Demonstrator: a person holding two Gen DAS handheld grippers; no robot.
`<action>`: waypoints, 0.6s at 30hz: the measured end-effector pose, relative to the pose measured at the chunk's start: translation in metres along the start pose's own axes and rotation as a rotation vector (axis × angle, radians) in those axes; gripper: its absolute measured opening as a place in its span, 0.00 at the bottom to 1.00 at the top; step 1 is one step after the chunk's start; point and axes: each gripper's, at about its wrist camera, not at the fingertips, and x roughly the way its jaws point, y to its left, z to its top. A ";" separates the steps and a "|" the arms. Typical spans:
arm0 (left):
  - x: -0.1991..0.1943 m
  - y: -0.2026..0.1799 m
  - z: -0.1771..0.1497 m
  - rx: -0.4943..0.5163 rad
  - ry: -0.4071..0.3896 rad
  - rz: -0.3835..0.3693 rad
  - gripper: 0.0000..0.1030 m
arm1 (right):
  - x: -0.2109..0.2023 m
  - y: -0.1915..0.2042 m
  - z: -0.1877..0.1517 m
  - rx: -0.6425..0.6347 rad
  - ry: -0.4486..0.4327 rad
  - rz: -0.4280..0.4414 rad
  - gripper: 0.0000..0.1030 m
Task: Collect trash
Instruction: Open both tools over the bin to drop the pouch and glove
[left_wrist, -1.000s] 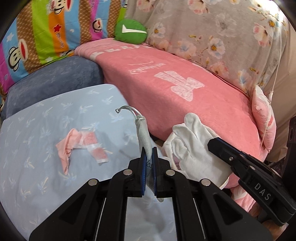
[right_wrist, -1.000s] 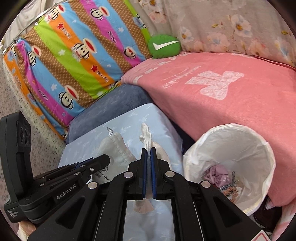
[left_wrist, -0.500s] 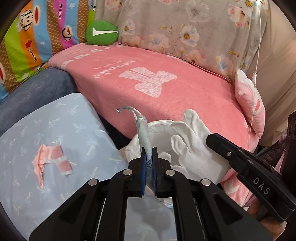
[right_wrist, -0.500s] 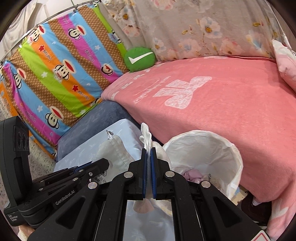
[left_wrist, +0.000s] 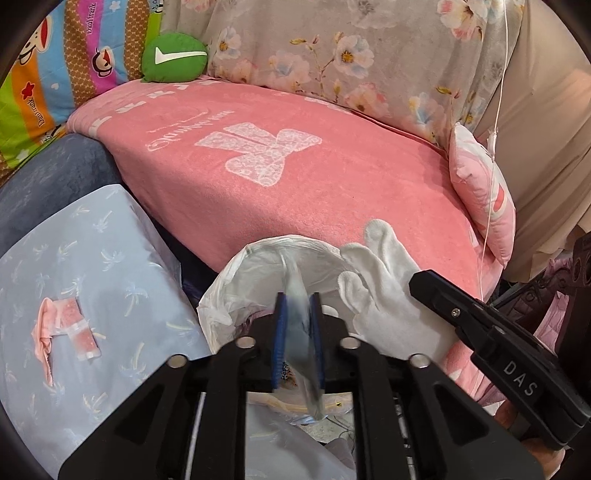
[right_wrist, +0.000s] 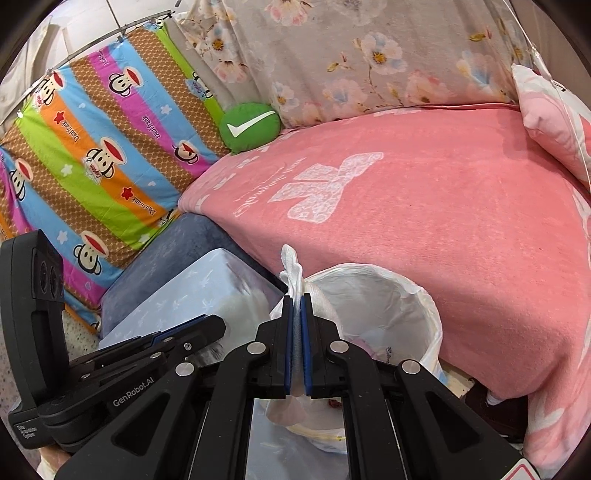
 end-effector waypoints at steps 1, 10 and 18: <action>0.000 0.000 0.000 -0.001 0.000 0.004 0.32 | 0.000 -0.001 0.000 0.000 0.000 -0.001 0.04; 0.000 0.001 -0.002 0.003 -0.023 0.065 0.52 | 0.006 -0.002 0.000 0.003 0.009 0.000 0.05; 0.003 0.007 -0.004 -0.016 -0.015 0.089 0.52 | 0.008 0.001 -0.001 0.000 0.006 -0.011 0.11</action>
